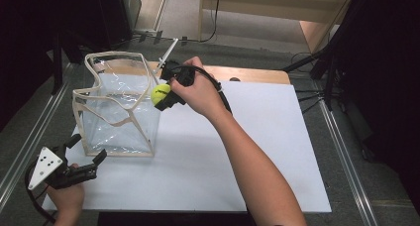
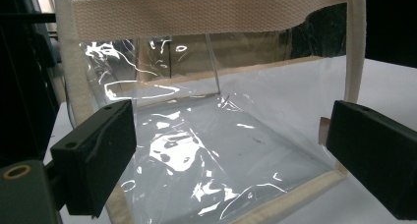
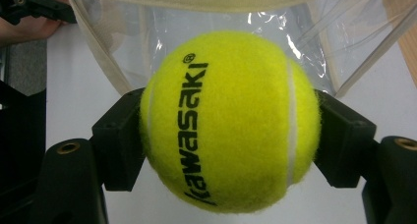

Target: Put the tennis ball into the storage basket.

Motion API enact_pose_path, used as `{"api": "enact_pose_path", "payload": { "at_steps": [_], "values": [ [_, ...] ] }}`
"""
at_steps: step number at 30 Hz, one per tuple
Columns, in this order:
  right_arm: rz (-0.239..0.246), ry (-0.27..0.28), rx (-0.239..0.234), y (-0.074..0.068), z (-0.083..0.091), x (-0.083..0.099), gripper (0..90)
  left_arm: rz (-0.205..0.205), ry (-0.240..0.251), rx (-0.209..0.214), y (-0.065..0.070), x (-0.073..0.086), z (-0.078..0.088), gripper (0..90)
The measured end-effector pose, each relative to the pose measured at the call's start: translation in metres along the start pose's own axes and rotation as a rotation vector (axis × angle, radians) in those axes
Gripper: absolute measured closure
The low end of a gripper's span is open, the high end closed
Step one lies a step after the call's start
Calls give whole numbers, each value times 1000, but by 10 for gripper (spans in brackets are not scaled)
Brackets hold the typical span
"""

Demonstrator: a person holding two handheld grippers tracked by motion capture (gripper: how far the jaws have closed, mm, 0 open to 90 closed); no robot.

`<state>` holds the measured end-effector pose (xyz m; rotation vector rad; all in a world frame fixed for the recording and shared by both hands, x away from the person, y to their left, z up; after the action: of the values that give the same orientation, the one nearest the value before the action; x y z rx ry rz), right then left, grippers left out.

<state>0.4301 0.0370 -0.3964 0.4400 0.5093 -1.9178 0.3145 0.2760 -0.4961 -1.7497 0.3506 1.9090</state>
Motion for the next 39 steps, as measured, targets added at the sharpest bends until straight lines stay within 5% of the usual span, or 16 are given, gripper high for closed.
{"api": "enact_pose_path", "payload": {
  "at_steps": [39],
  "values": [
    [11, 32, 33, 7, 29, -31, 240, 4, -1, 5, 0, 0, 0, 54]
  ]
}}
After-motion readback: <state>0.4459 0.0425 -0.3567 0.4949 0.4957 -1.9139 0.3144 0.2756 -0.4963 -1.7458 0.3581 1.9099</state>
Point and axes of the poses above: each handheld gripper's, and its own axes: z roughly backward along the jaws, x roughly out of its underside, y roughly to its right, the point moved 9 cm from there along -z, roughly forward along the jaws, and after that the axes turned 7 degrees about -z, right-handed, at the moved point
